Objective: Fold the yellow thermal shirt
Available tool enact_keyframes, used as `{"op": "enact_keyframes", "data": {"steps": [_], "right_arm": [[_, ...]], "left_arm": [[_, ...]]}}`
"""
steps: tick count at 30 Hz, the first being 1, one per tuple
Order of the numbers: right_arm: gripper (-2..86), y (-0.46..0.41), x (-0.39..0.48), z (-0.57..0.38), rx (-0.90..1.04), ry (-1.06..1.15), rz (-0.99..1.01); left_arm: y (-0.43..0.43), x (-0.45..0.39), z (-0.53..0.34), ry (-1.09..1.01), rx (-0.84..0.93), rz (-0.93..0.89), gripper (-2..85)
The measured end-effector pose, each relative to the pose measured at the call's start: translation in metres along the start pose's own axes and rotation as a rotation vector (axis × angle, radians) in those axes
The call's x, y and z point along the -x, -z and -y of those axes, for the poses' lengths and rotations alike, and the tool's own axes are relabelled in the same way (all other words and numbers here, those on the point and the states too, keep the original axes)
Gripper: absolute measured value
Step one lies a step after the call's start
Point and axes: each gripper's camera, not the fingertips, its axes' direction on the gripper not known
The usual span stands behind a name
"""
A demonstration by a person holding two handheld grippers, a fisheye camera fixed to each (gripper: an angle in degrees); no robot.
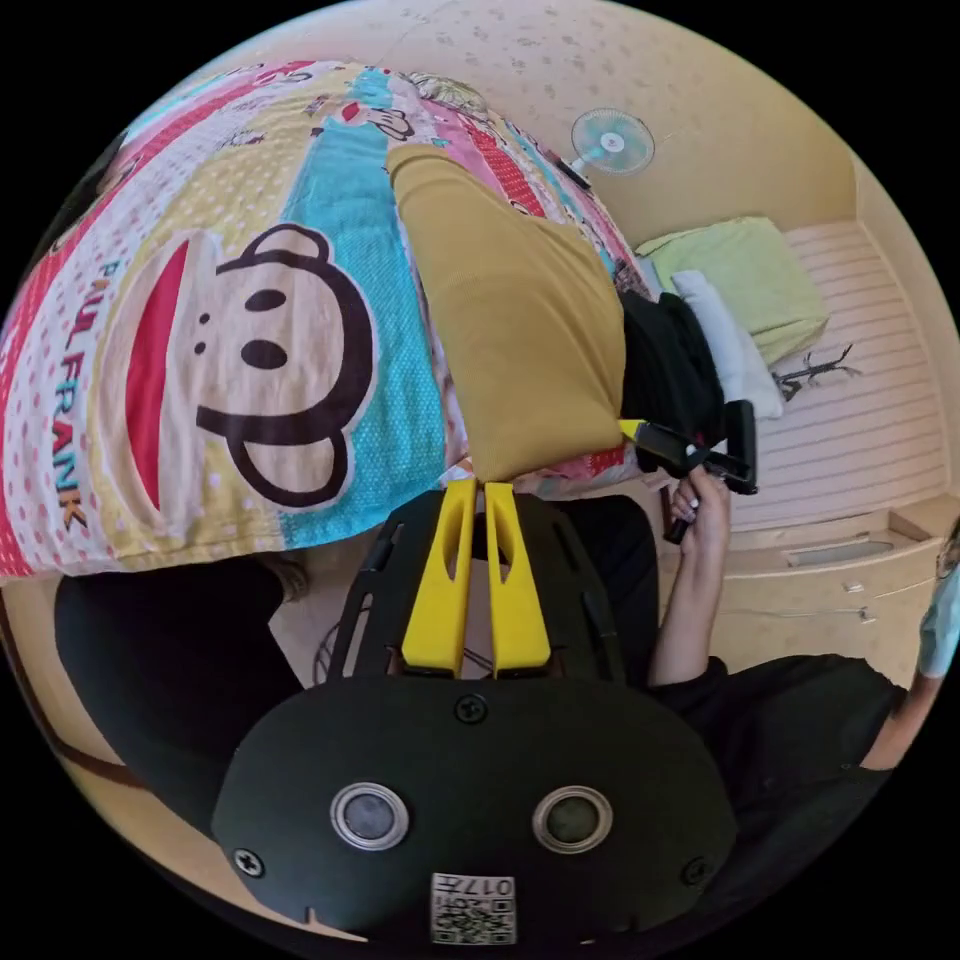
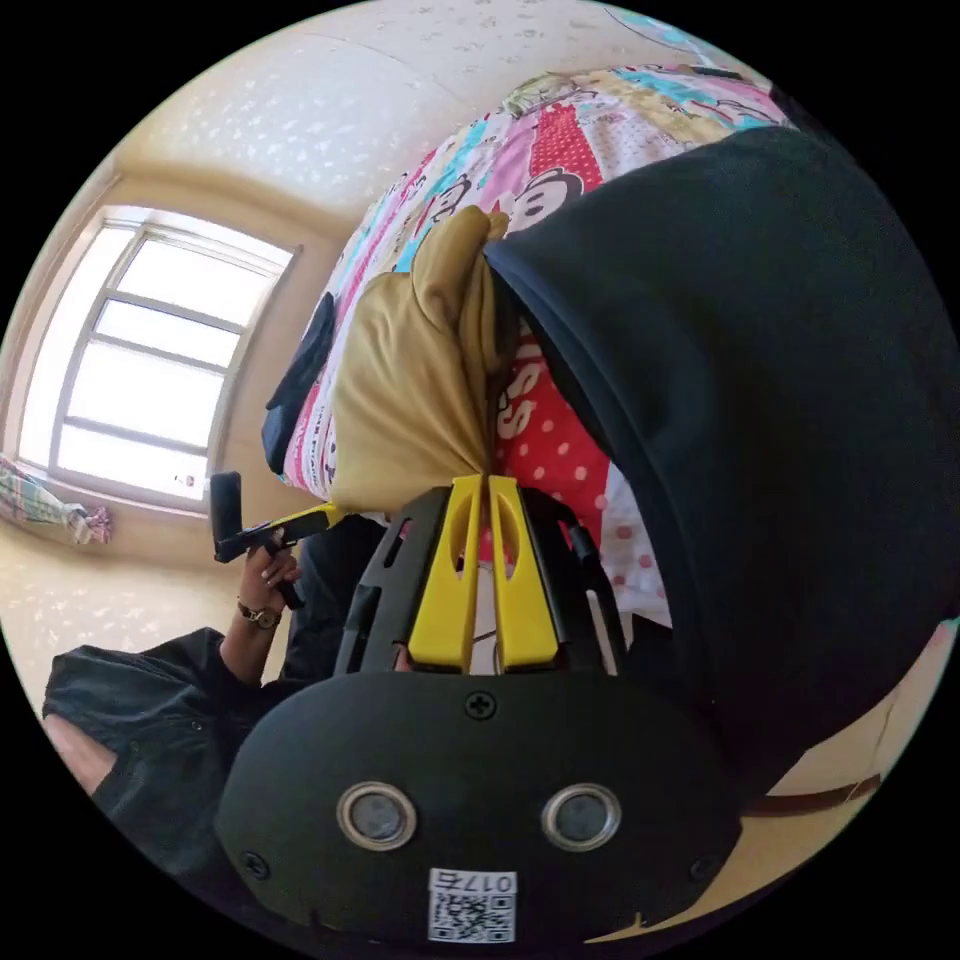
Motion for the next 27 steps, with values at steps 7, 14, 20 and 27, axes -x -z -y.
{"op": "enact_keyframes", "data": {"steps": [7,14,20,27], "right_arm": [[0.6,0.058,0.050,-0.018,-0.265,0.225,0.006],[0.5,-0.016,0.032,0.009,0.002,0.282,-0.195],[0.8,0.018,-0.006,0.006,-0.054,0.181,0.015],[5.3,0.068,-0.016,-0.009,-0.116,0.216,0.380]], "left_arm": [[0.042,0.007,0.006,-0.007,-0.215,0.066,16.2],[-0.021,0.036,0.036,0.099,-0.144,-0.062,17.2],[-0.029,0.044,0.024,0.174,-0.160,-0.143,14.3],[-0.032,0.057,0.019,0.222,-0.143,-0.372,8.6]]}}
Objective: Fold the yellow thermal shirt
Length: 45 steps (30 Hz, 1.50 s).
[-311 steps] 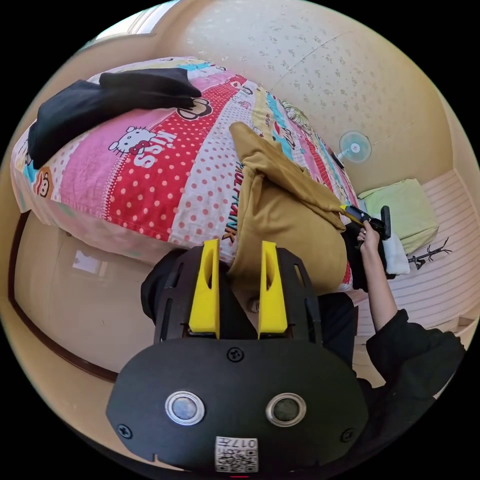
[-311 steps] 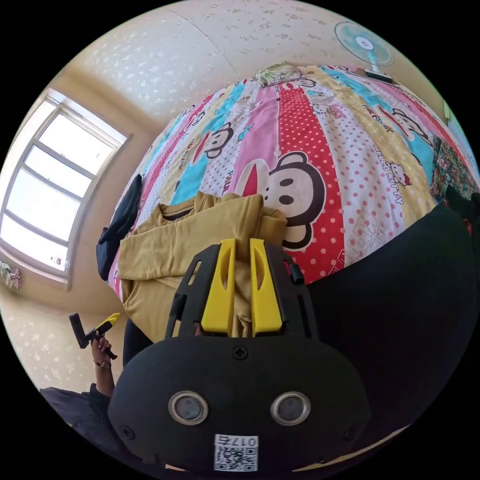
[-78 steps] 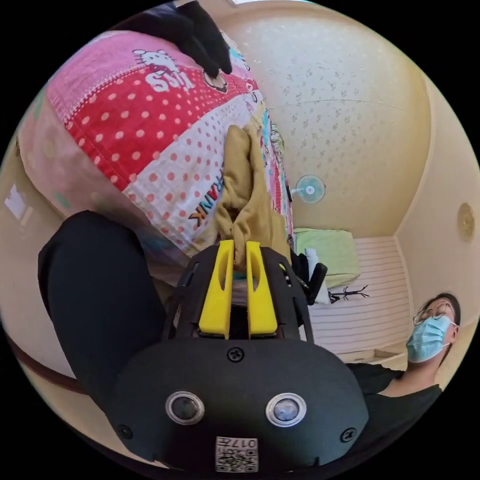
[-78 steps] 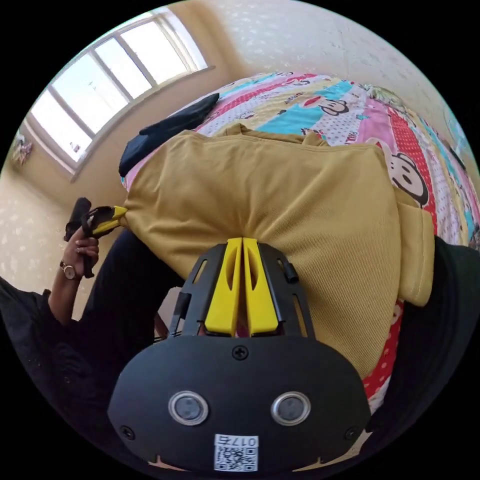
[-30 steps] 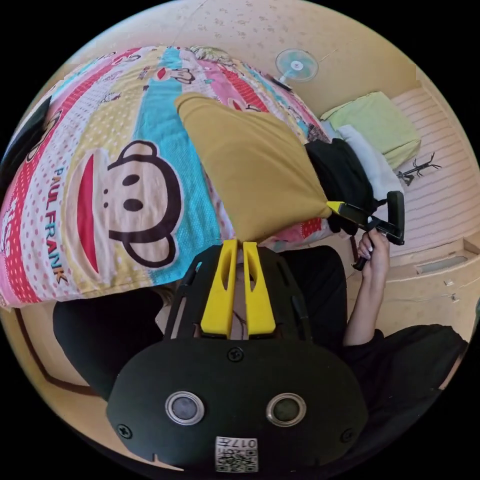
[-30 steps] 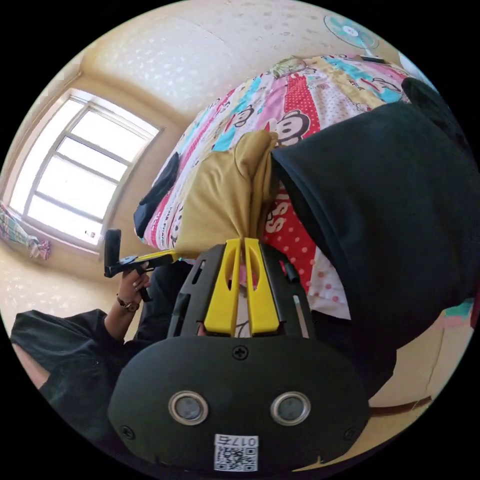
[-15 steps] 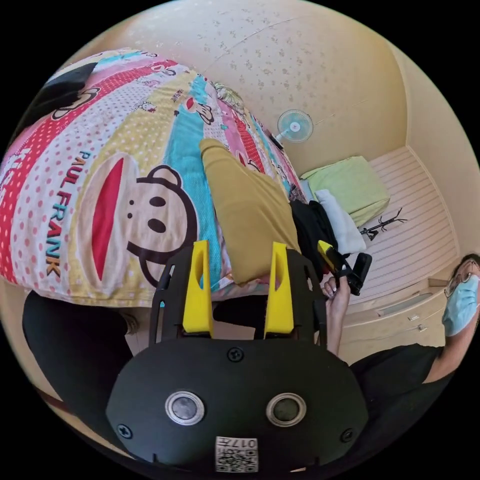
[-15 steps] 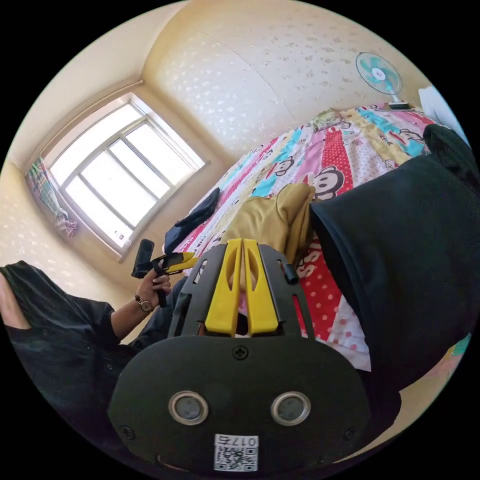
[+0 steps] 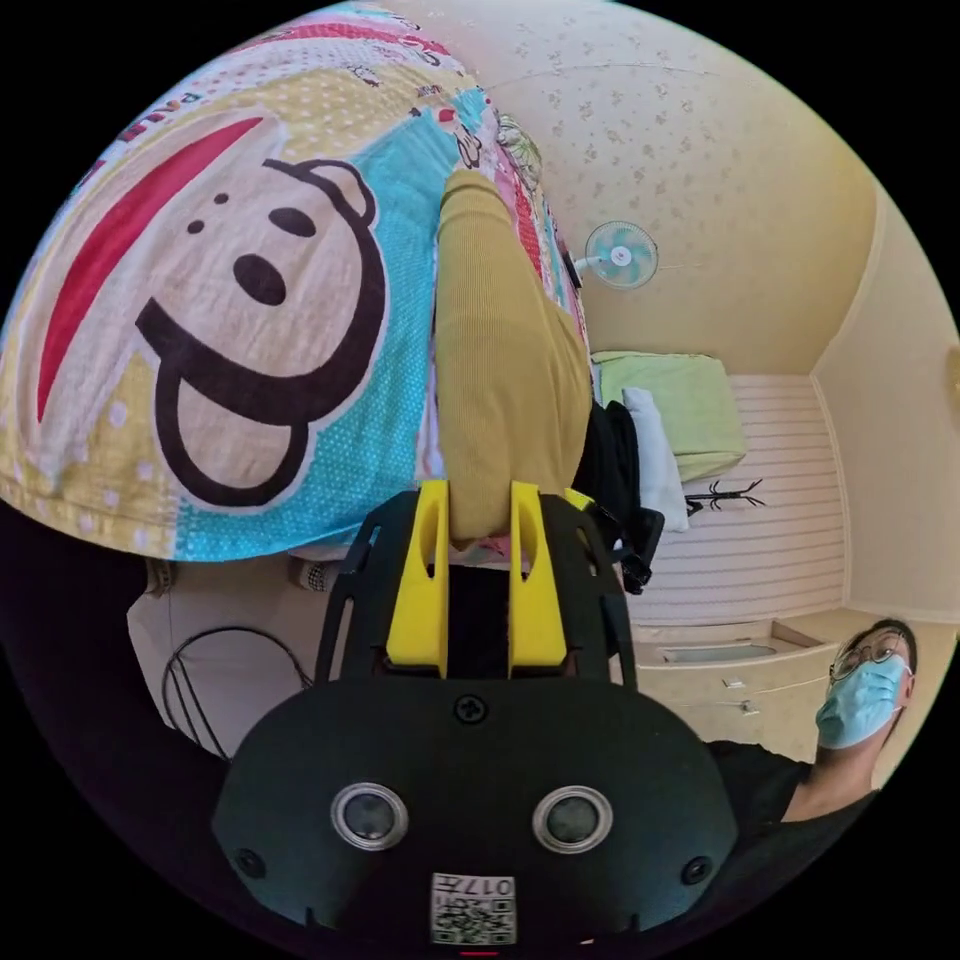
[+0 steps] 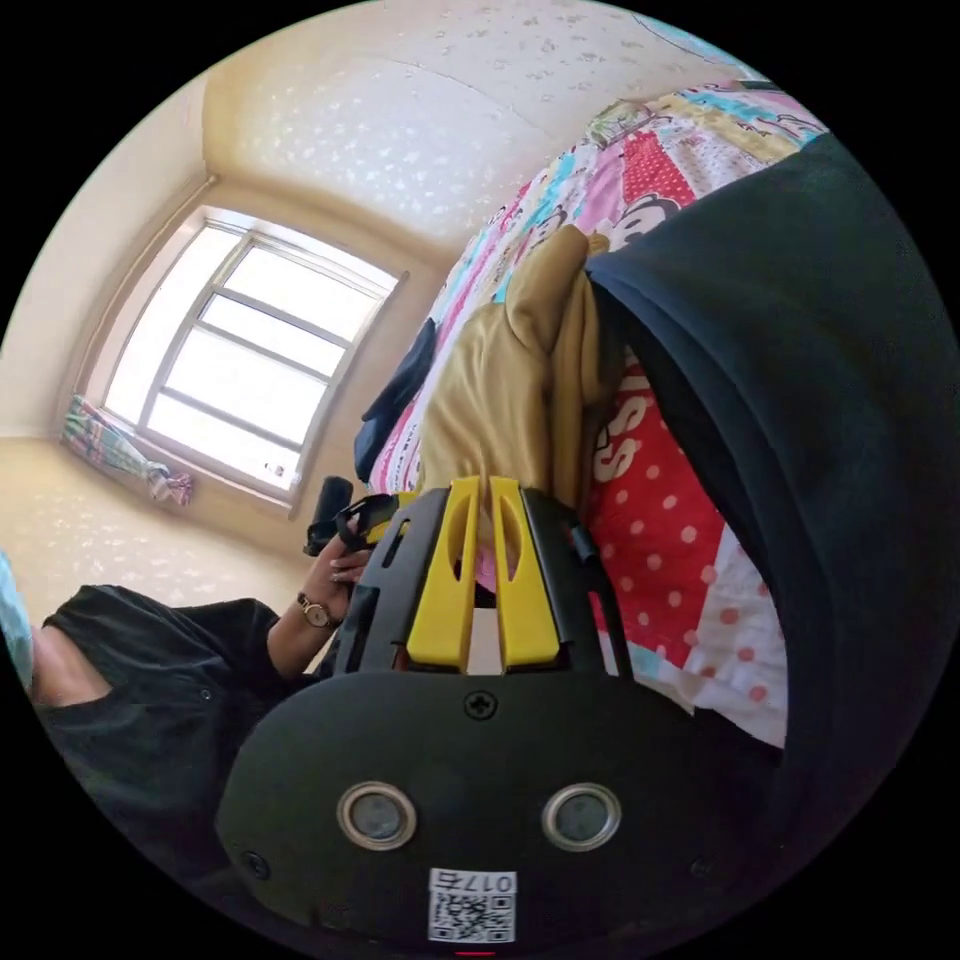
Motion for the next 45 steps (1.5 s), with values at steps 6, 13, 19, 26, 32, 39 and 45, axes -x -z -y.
{"op": "enact_keyframes", "data": {"steps": [6,13,19,26,32,39,45], "right_arm": [[14.6,0.058,0.004,-0.057,-0.091,-0.199,0.162],[23.6,0.064,-0.020,-0.129,-0.209,-0.404,0.330],[17.7,0.025,-0.023,-0.125,-0.179,-0.365,0.614],[8.0,0.045,0.156,-0.059,-0.002,0.135,0.043],[6.0,0.061,0.295,-0.013,0.003,0.506,-0.218],[6.1,0.155,0.329,-0.016,-0.083,0.672,-0.213],[5.6,0.214,0.184,-0.086,-0.048,0.274,-0.340]], "left_arm": [[-0.003,-0.064,-0.011,-0.187,0.161,-0.023,7.9],[-0.031,-0.098,-0.063,-0.310,0.294,0.002,7.7],[-0.029,-0.095,-0.093,-0.299,0.310,-0.017,7.7],[0.033,-0.149,-0.092,-0.457,0.134,-0.060,7.7],[0.074,-0.188,-0.088,-0.587,-0.054,-0.211,8.6],[0.076,-0.148,-0.097,-0.471,-0.008,-0.071,5.3],[0.069,-0.092,-0.100,-0.279,0.049,-0.208,4.8]]}}
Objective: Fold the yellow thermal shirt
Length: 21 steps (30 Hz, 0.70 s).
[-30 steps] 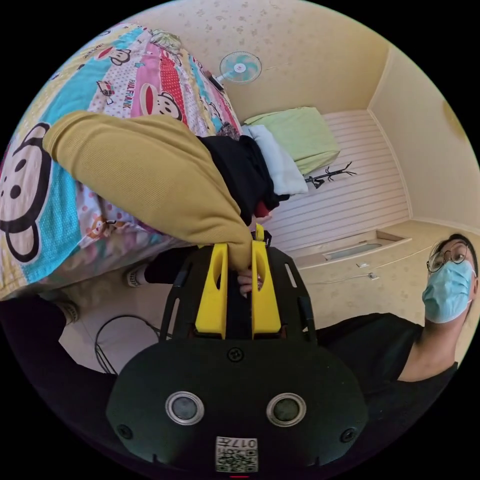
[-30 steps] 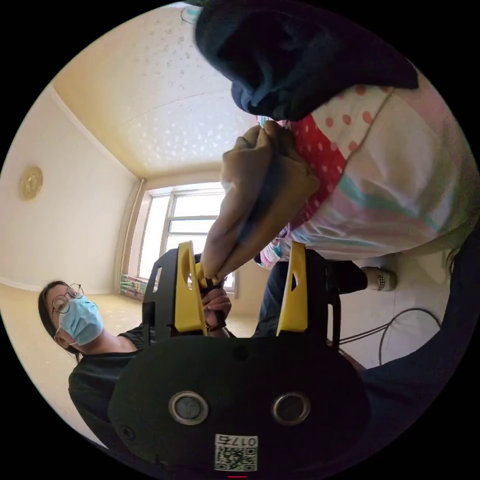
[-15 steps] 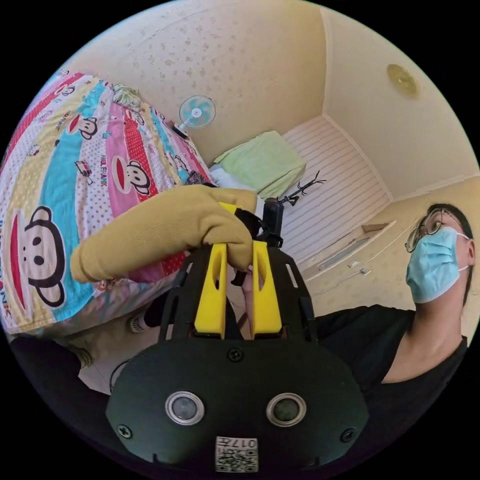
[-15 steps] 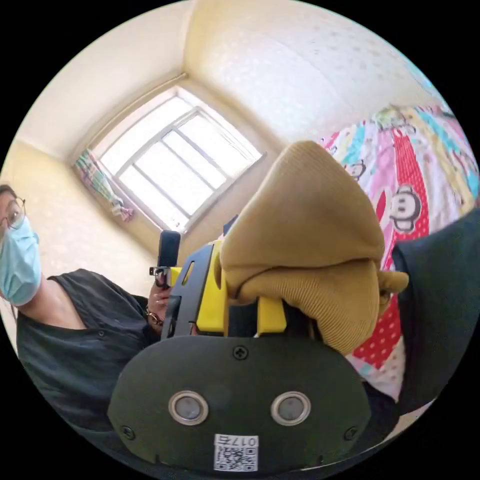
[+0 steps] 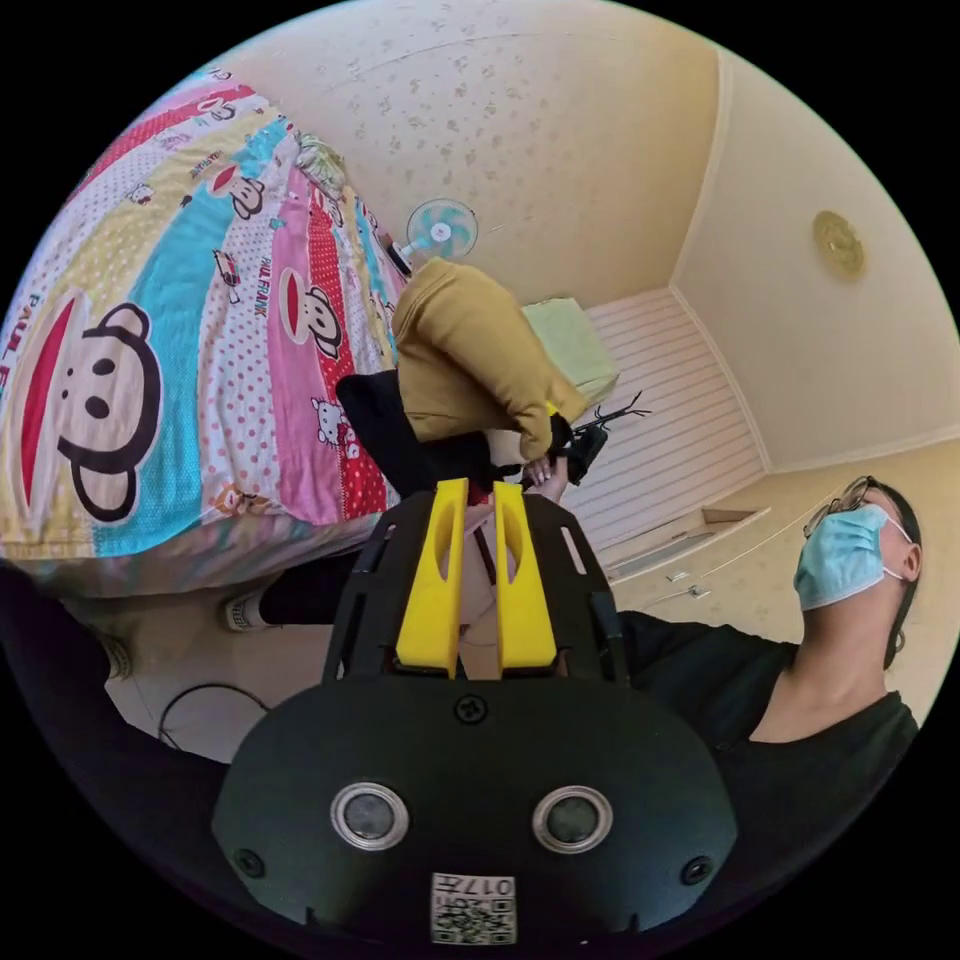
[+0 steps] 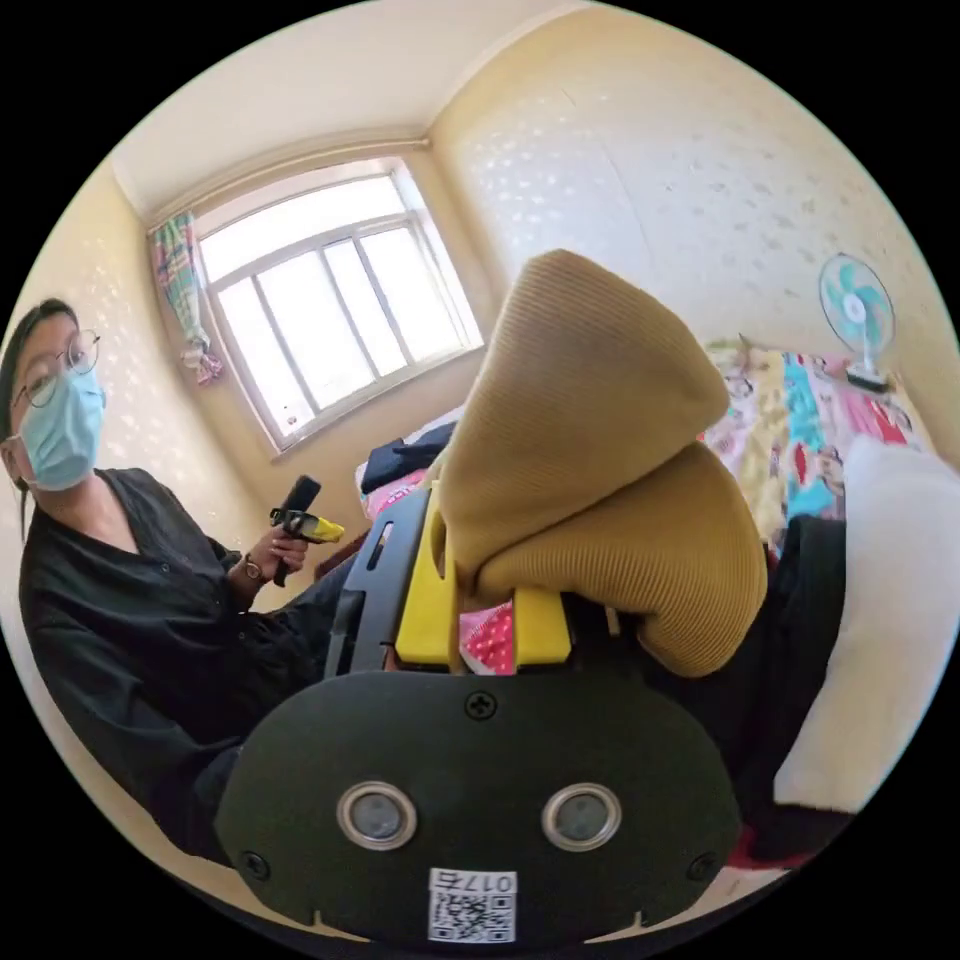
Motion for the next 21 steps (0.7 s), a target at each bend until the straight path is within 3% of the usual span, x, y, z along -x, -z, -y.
{"op": "enact_keyframes", "data": {"steps": [2,6,13,17,21], "right_arm": [[5.1,-0.014,-0.028,-0.045,0.054,-0.175,-0.058],[4.9,-0.005,-0.009,-0.045,-0.060,-0.152,0.058],[5.0,-0.013,0.077,0.117,0.082,0.099,-0.172],[5.0,-0.010,0.109,0.193,0.113,0.227,-0.182],[5.1,0.013,0.117,0.200,0.032,0.279,-0.129]], "left_arm": [[-0.001,0.004,-0.001,-0.001,0.016,0.010,3.5],[-0.013,0.010,0.003,0.027,0.081,0.009,0.6],[-0.028,-0.002,0.008,0.018,0.123,-0.051,-0.2],[-0.018,-0.004,0.007,0.028,0.083,-0.051,-0.1],[0.000,-0.002,0.000,0.052,0.021,-0.039,-0.1]]}}
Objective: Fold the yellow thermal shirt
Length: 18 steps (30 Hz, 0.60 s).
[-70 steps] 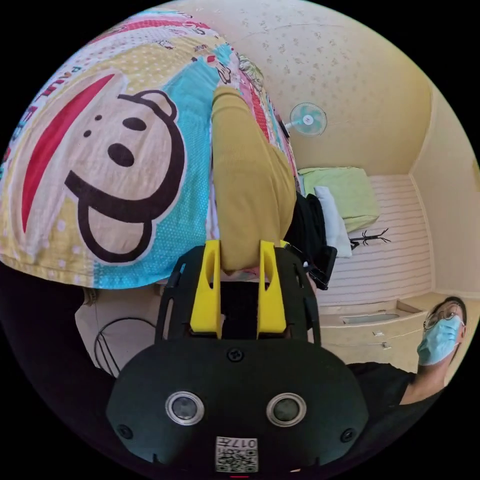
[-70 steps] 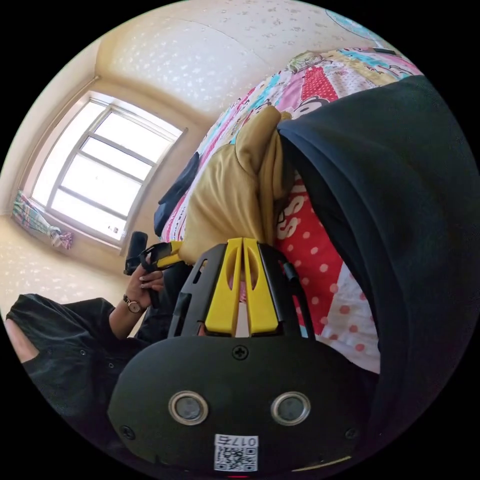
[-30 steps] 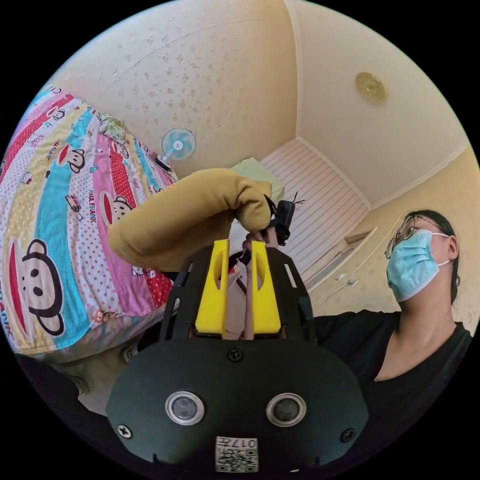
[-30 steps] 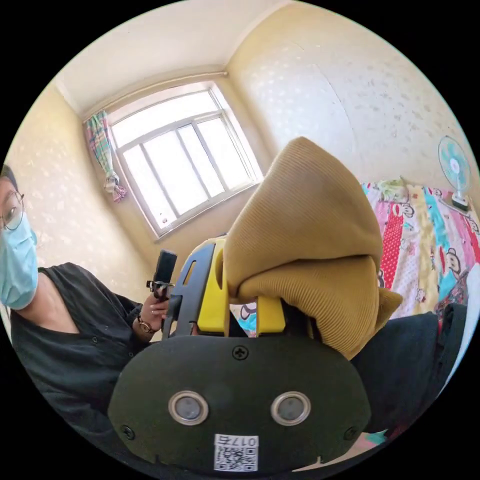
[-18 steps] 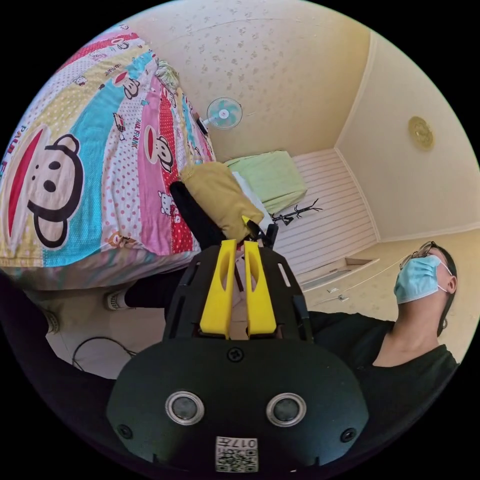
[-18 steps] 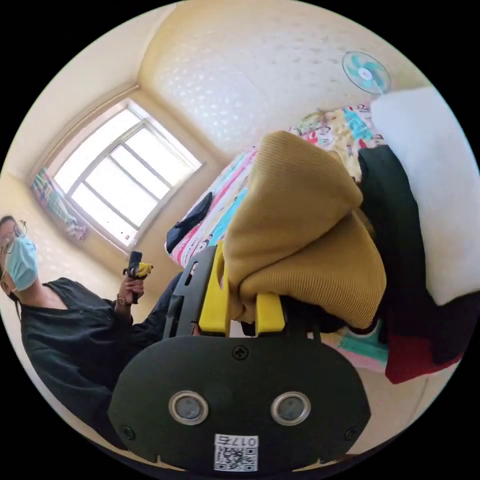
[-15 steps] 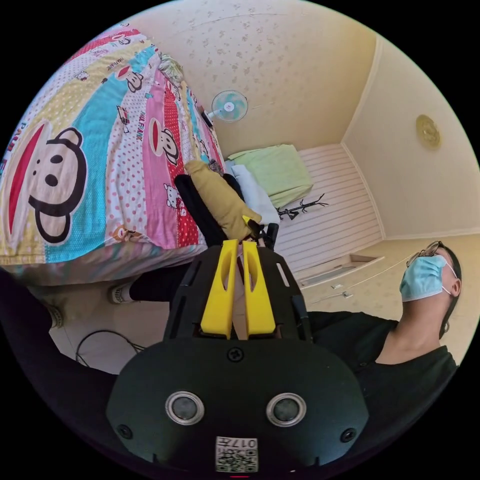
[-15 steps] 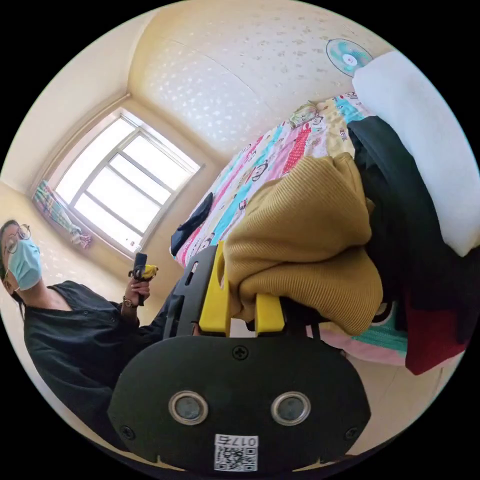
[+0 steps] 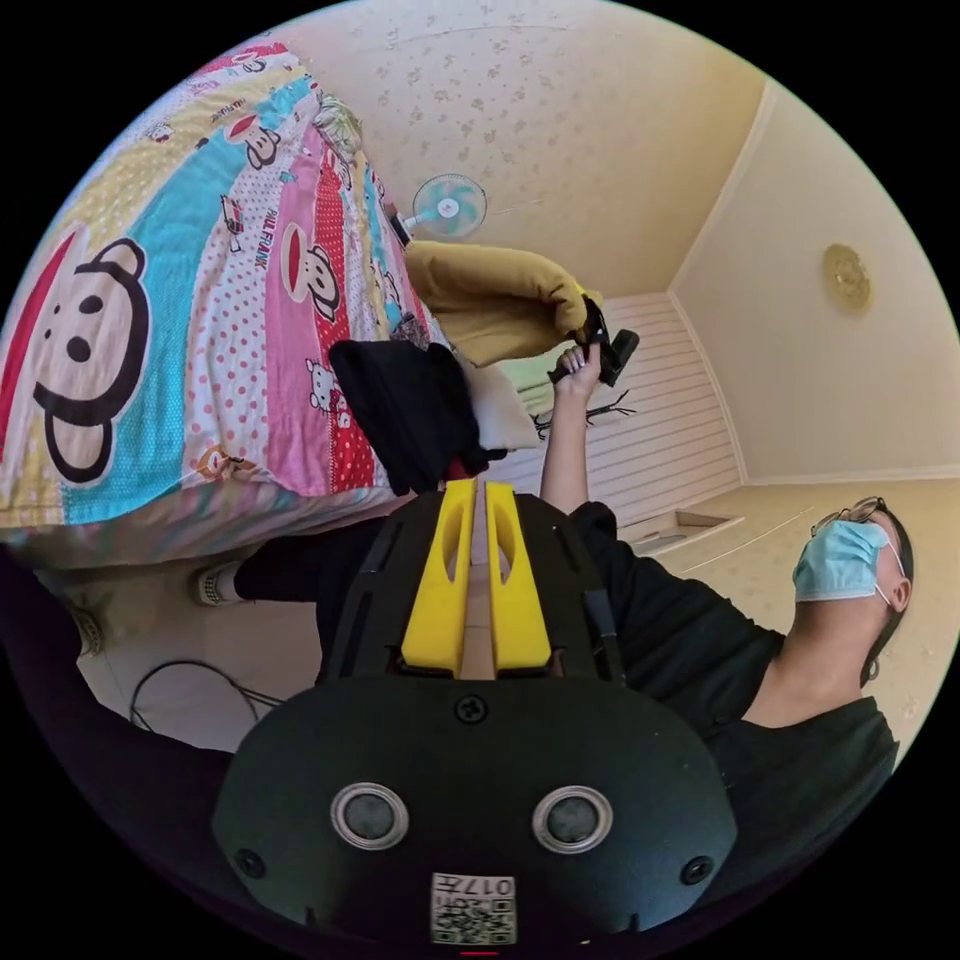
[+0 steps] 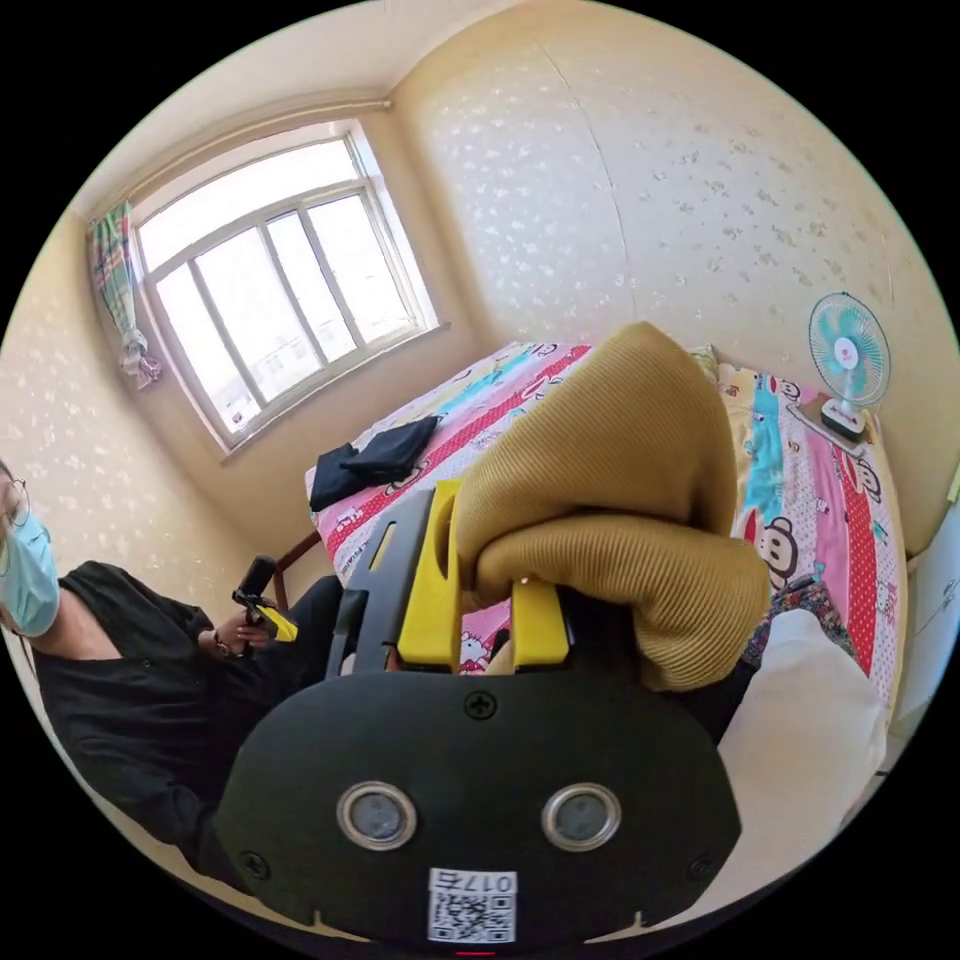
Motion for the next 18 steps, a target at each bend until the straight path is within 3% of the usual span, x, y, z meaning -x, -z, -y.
{"op": "enact_keyframes", "data": {"steps": [4,6,10,11,14,18], "right_arm": [[5.4,-0.006,-0.021,-0.073,0.047,-0.017,0.098],[5.5,-0.017,-0.044,-0.127,0.080,-0.137,0.121],[5.8,-0.047,-0.100,-0.282,0.149,-0.598,0.167],[5.9,-0.041,-0.097,-0.309,0.015,-0.610,0.213],[5.7,-0.026,-0.094,-0.327,-0.188,-0.739,0.259],[5.4,-0.013,-0.065,-0.281,-0.164,-0.725,0.110]], "left_arm": [[0.013,0.006,-0.009,0.033,-0.021,0.021,-0.1],[0.016,0.012,-0.012,0.054,-0.018,0.024,-0.1],[0.014,0.022,-0.012,0.092,0.001,0.001,-0.1],[0.012,0.023,-0.011,0.093,0.008,0.002,-0.1],[0.001,0.023,-0.006,0.105,0.045,-0.003,-0.2],[-0.016,0.013,0.000,0.085,0.089,-0.052,-0.4]]}}
